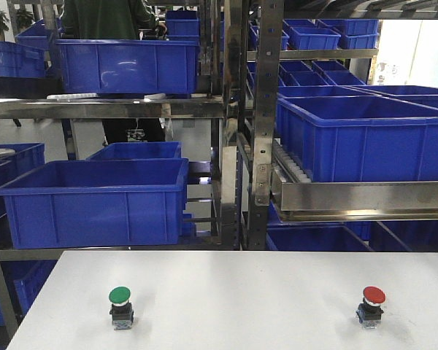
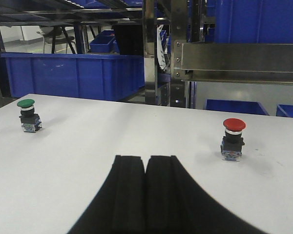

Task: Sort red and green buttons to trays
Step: 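Move the right gripper toward the red-capped button switch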

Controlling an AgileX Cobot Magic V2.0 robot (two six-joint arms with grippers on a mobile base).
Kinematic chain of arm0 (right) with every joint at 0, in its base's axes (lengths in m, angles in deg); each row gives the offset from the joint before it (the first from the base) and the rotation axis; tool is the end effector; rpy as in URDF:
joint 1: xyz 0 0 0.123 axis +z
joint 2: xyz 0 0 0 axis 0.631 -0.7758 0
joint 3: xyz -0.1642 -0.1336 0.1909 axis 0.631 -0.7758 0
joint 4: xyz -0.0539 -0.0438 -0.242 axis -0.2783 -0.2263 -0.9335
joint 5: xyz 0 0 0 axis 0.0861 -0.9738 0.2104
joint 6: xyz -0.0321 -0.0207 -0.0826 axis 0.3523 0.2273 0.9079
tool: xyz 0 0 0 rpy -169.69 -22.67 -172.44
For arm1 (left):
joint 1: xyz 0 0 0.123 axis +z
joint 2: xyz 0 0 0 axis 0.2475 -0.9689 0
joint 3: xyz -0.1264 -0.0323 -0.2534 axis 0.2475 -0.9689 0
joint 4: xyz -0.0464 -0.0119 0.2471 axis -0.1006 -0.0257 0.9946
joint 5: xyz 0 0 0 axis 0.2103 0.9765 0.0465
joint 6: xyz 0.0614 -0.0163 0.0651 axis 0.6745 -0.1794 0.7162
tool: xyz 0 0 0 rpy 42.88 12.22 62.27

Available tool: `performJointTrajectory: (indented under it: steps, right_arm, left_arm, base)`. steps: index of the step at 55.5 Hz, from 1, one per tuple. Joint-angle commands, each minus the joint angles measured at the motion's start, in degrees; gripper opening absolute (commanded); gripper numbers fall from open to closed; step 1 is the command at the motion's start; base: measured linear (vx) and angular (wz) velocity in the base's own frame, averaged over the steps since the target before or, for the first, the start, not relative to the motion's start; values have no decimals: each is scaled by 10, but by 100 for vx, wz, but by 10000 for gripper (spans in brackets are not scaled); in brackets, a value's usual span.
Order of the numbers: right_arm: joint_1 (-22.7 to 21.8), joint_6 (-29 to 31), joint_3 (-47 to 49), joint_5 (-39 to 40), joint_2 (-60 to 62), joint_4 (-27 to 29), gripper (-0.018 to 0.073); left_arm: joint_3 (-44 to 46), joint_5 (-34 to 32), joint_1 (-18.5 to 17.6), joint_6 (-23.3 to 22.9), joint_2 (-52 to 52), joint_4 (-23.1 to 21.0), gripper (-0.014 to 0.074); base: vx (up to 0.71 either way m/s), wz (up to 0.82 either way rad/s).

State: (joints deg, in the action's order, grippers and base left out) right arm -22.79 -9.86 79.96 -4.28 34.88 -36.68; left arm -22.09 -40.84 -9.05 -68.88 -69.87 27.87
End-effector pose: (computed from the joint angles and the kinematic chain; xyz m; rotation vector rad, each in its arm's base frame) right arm 0.0544 0.0157 0.1893 -0.2033 1.6504 0.2438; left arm 0.0562 0.0055 0.1902 -0.0658 1.6520 0.0848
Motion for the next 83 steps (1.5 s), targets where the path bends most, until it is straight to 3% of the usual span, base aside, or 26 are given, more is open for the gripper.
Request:
performJointTrajectory:
  steps: [1,31,38,44,47,51,54,57,58,62,71,83]
  right_arm:
    - [1,1,-4,47,3,-2,-8]
    - [1,1,-4,48,3,-2,-8]
    - [1,1,-2,85,3,-2,-8]
    - [1,1,2,194,3,-2,-8]
    - [1,1,23,237,3,2,-8]
    - [1,9,71,228,-6,8,-8]
    - [1,26,115,211,-24,20,-8]
    - [1,55,173,193,-58,30,-8]
    - [1,117,295,173,-167,37,-8]
    - [1,133,352,166,-238,37,-8]
    - [1,136,423,178,-368,37,-8]
    - [1,135,431,190,-483,37,-6]
  left_arm:
    - [16,-47,-2,-6,7,-1,0]
    - [16,-48,-2,-5,7,0,0]
    - [16,-57,-2,-5,7,0,0]
    - [21,-134,-2,-6,7,-2,0]
    - [28,-219,-2,-8,7,-2,0]
    - [51,-298,-2,-15,5,-13,0]
    - [84,-283,-2,-20,-9,-48,0]
    - [131,-244,-2,-16,-42,-63,0]
    - [243,-190,-2,9,-167,-59,0]
    - [302,-177,-2,9,-251,-60,0]
    - [385,-174,-2,8,-397,-61,0]
    - [410,-181,-2,9,-508,-48,4]
  base:
    - [0,0]
    - [0,0]
    - [0,0]
    - [0,0]
    - [0,0]
    - [0,0]
    - [0,-1]
    - [1,-1]
    - [0,0]
    - [0,0]
    - [0,0]
    - [0,0]
